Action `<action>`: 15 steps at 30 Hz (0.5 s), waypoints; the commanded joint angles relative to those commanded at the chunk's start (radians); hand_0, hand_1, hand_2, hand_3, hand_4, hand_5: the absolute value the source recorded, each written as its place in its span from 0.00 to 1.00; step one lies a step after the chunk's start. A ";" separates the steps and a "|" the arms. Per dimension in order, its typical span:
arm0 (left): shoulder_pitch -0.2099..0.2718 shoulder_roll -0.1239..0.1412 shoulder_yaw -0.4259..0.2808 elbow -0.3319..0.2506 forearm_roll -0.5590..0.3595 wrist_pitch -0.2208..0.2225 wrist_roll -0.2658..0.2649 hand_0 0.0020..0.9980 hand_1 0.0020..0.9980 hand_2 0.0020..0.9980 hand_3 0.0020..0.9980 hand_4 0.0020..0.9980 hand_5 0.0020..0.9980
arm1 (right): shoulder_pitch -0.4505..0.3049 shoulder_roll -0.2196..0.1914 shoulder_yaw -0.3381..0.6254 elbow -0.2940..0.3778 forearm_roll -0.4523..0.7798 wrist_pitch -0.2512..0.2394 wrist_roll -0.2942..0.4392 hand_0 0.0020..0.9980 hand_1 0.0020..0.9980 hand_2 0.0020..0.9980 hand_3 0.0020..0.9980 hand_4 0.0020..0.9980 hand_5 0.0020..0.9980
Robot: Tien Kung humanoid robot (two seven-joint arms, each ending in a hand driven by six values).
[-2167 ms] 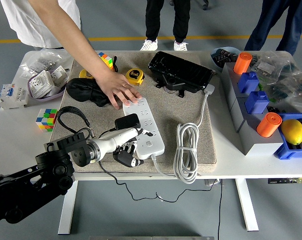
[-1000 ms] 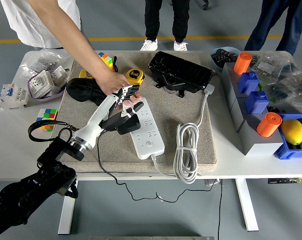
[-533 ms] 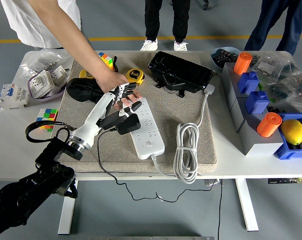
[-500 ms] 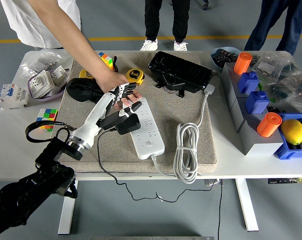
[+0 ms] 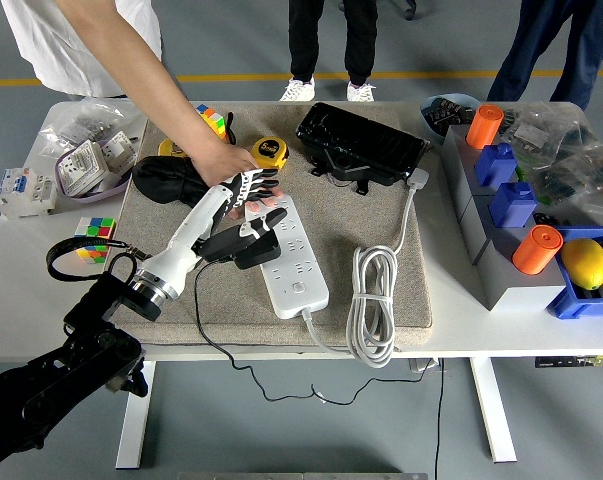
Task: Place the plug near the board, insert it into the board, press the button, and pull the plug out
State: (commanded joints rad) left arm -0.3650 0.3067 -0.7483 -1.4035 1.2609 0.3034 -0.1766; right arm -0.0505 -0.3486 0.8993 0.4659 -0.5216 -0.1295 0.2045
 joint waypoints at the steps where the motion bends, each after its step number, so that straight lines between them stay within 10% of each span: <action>1: 0.000 0.008 0.000 -0.018 0.025 -0.011 0.022 0.39 0.53 0.60 0.84 0.97 0.70 | 0.001 -0.001 -0.002 0.000 -0.001 0.000 0.000 0.61 0.61 0.57 0.54 0.67 0.17; 3: 0.000 0.022 0.004 -0.048 0.068 -0.034 0.064 0.39 0.53 0.60 0.84 0.97 0.70 | 0.000 -0.003 -0.002 0.001 -0.001 0.000 0.000 0.61 0.61 0.57 0.54 0.67 0.17; 4: 0.001 0.027 0.005 -0.060 0.088 -0.046 0.082 0.19 0.23 0.34 0.82 0.88 0.38 | 0.000 -0.003 -0.002 0.001 -0.002 0.000 0.000 0.61 0.61 0.57 0.54 0.67 0.17; 9: 0.000 0.043 0.011 -0.107 0.179 -0.121 0.191 0.19 0.23 0.34 0.82 0.88 0.38 | -0.002 -0.009 -0.008 0.004 -0.005 0.000 0.000 0.61 0.61 0.57 0.54 0.67 0.17; 10: 0.000 0.044 0.013 -0.111 0.185 -0.138 0.207 0.06 0.08 0.16 0.85 0.79 0.00 | -0.002 -0.010 -0.009 0.004 -0.005 0.000 0.000 0.61 0.61 0.57 0.54 0.67 0.17; 15: -0.001 0.047 0.028 -0.125 0.199 -0.244 0.306 0.06 0.08 0.16 0.85 0.79 0.00 | -0.003 -0.014 -0.019 0.006 -0.005 0.000 0.000 0.61 0.61 0.57 0.54 0.67 0.17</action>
State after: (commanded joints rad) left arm -0.3656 0.3541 -0.7203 -1.5288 1.4598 0.0595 0.1289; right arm -0.0536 -0.3624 0.8807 0.4718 -0.5268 -0.1293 0.2049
